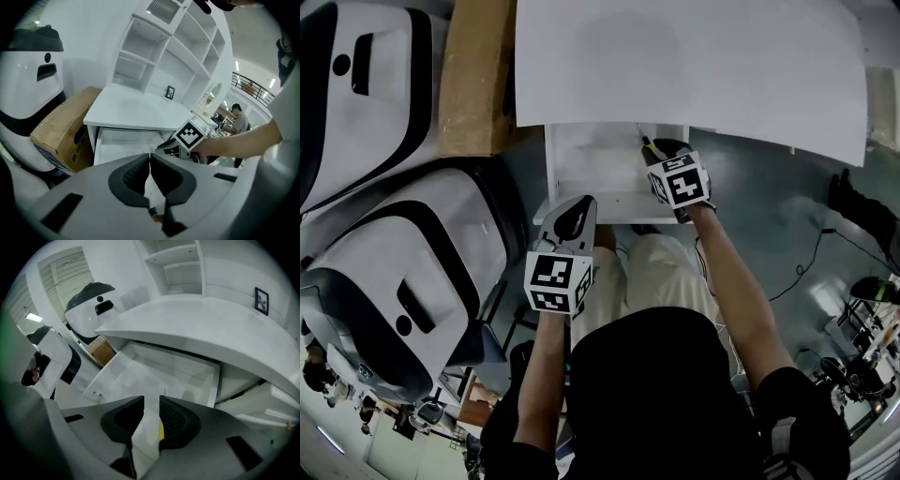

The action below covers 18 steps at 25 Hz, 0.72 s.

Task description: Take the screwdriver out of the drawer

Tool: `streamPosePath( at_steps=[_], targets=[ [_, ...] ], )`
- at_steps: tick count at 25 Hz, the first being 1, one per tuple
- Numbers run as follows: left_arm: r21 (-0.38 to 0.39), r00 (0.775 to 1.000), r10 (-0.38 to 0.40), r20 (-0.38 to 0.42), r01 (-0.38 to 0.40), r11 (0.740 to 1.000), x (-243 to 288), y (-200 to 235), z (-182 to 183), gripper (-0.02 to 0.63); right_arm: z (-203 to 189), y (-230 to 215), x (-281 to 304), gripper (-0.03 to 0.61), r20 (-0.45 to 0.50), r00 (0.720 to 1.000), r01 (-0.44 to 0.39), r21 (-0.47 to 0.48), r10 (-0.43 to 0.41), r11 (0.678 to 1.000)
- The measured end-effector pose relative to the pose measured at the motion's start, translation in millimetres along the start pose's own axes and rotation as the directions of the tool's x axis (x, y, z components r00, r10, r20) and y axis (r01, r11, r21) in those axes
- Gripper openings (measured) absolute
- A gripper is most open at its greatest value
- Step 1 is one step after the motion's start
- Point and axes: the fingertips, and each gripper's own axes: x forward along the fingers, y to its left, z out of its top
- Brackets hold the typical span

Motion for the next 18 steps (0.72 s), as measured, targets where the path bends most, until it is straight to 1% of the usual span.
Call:
streamPosePath(
  at_steps=[4, 6, 8, 12, 15, 18],
  targets=[
    [0.011, 0.999, -0.025, -0.030, 0.026, 1.000, 0, 11, 2, 0.028, -6, -4, 23, 0.137, -0.042, 0.998, 0.041, 0.050, -0.039, 0.998],
    [0.016, 0.999, -0.031, -0.039, 0.032, 0.999, 1, 16, 3, 0.028, -8, -8, 34, 0.152, -0.047, 0.997, 0.065, 0.072, -0.061, 0.995],
    [0.017, 0.998, -0.037, -0.046, 0.037, 0.999, 3, 20, 2, 0.028, -10, -11, 43, 0.152, -0.046, 0.996, 0.081, 0.095, -0.077, 0.992],
    [0.014, 0.997, -0.053, -0.056, 0.054, 0.998, 2, 22, 0, 0.028, -18, -13, 61, 0.186, -0.079, 0.992, 0.110, 0.098, -0.102, 0.989],
    [0.016, 0.996, -0.063, -0.062, 0.064, 0.998, 1, 23, -1, 0.028, -25, -15, 68, 0.206, -0.107, 0.988, 0.126, 0.133, -0.112, 0.983],
    [0.015, 0.995, -0.071, -0.067, 0.072, 0.997, -1, 23, -3, 0.028, -30, -19, 72, 0.213, -0.130, 0.983, 0.154, 0.164, -0.133, 0.974]
  ],
)
